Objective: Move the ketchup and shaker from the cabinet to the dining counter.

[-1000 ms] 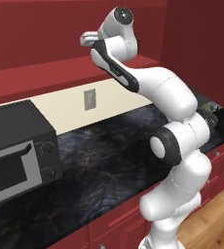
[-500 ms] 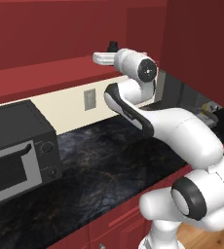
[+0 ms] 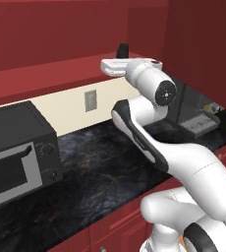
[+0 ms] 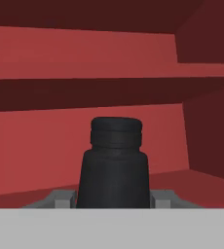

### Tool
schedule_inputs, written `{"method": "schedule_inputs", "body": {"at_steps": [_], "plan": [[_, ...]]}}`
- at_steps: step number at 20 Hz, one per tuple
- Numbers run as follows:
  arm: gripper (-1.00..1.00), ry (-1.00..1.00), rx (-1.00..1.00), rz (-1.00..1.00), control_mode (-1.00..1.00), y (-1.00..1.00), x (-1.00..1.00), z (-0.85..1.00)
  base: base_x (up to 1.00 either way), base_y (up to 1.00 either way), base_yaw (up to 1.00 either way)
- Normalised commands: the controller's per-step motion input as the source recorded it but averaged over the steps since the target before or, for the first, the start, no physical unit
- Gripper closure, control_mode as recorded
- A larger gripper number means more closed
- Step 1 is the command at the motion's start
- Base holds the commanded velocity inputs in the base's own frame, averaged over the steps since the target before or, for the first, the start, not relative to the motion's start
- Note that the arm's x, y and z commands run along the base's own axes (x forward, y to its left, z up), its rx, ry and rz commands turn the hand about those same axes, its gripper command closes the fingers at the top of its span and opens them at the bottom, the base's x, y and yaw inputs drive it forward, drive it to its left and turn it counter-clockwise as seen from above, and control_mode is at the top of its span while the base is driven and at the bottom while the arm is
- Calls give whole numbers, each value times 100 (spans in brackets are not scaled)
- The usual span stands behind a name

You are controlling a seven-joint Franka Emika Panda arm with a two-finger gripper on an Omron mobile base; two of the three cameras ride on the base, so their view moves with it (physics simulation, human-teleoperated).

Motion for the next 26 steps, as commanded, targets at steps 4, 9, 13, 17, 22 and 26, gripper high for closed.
{"method": "schedule_inputs", "body": {"at_steps": [4,9,13,17,22,26], "plan": [[100,7,0,0,-100,-1,-98,13,0,0,0],[100,17,0,0,-100,-10,-82,0,0,0,0],[100,23,0,0,-100,-1,-55,-6,0,0,0],[100,20,0,0,-100,-3,-39,-12,0,0,0],[100,6,0,0,-100,-2,-34,-7,0,0,0],[100,0,0,0,100,0,0,0,-86,-10,0]]}}
